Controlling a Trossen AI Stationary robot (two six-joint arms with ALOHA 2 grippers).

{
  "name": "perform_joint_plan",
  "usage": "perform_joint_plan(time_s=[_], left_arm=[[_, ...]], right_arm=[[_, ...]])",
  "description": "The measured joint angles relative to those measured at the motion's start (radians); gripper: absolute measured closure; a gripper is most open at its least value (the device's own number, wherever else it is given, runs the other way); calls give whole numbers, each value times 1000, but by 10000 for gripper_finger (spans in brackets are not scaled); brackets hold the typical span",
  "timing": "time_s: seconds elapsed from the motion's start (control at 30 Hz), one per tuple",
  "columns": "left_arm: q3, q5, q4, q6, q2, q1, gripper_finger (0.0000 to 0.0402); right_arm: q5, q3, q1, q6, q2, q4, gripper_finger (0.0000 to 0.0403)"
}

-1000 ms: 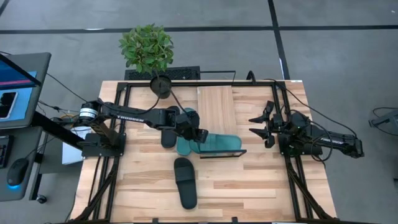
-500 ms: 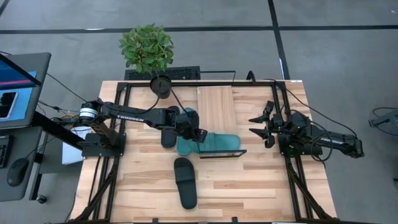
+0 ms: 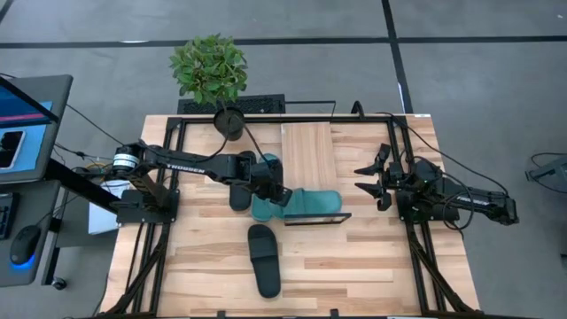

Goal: Pick and place slides into the shelf
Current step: Put the green slide on the shelf

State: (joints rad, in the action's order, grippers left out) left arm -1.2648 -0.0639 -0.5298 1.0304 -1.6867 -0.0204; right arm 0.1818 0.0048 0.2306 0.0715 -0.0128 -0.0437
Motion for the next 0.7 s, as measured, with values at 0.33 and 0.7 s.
perform_joint_plan(time_s=[0.33,0.7], left_arm=[[0,44,-204,-53,57,-10,296],[0,323,-206,-232,352,11,297]], right_arm=[[0,0,0,0,0,0,202],[0,0,0,0,0,0,202]])
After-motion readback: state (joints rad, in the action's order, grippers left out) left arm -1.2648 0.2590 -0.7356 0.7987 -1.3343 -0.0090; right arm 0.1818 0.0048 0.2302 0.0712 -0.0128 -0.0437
